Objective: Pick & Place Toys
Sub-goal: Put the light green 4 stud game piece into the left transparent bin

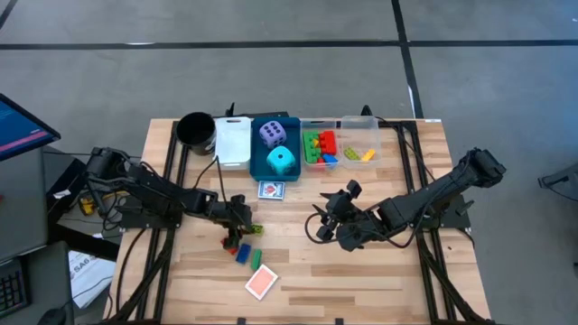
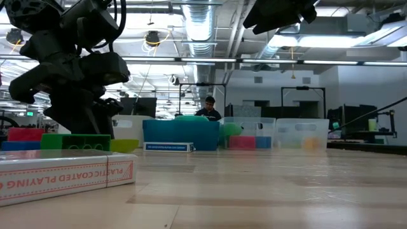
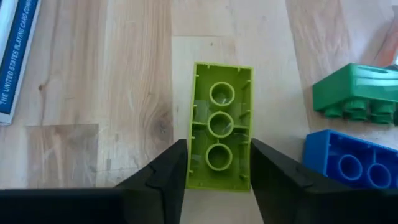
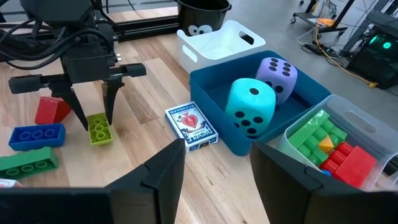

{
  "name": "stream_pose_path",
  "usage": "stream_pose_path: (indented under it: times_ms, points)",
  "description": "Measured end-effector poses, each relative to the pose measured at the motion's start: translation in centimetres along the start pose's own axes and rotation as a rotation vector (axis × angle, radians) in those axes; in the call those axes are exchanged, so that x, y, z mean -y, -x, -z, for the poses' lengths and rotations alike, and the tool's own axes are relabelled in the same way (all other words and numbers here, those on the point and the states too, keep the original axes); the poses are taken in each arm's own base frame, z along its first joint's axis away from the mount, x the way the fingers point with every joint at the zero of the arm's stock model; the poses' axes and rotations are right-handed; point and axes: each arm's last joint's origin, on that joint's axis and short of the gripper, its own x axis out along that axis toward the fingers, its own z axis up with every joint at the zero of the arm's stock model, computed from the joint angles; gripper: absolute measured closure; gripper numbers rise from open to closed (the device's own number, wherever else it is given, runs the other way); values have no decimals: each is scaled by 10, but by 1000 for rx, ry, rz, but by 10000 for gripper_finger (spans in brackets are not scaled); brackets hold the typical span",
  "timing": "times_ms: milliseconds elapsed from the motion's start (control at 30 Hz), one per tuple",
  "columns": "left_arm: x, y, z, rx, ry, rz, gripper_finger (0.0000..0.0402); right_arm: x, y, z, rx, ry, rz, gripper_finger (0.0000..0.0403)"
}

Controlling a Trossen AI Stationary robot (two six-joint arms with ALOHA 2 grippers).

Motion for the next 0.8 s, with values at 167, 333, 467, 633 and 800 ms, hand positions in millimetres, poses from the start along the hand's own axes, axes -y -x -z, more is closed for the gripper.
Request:
stream_pose_path:
  times_ms: [167, 333, 467, 633, 800]
  points:
    - [0, 0, -1, 8, 4, 2, 264, 0, 0, 0, 0, -8, -1, 227]
    - [1, 0, -10, 101, 8, 20, 261, -5, 2, 2, 5, 39, -14, 229]
    - [3, 5, -19, 197, 11, 50, 267, -12, 2, 5, 10, 143, -40, 229]
    - [2, 27, -35, 348, 93, 136, 262, -38, -13, 16, 51, 422, -76, 231]
    - [-4, 57, -48, 483, 215, 276, 265, -63, -34, 22, 153, 654, -79, 232]
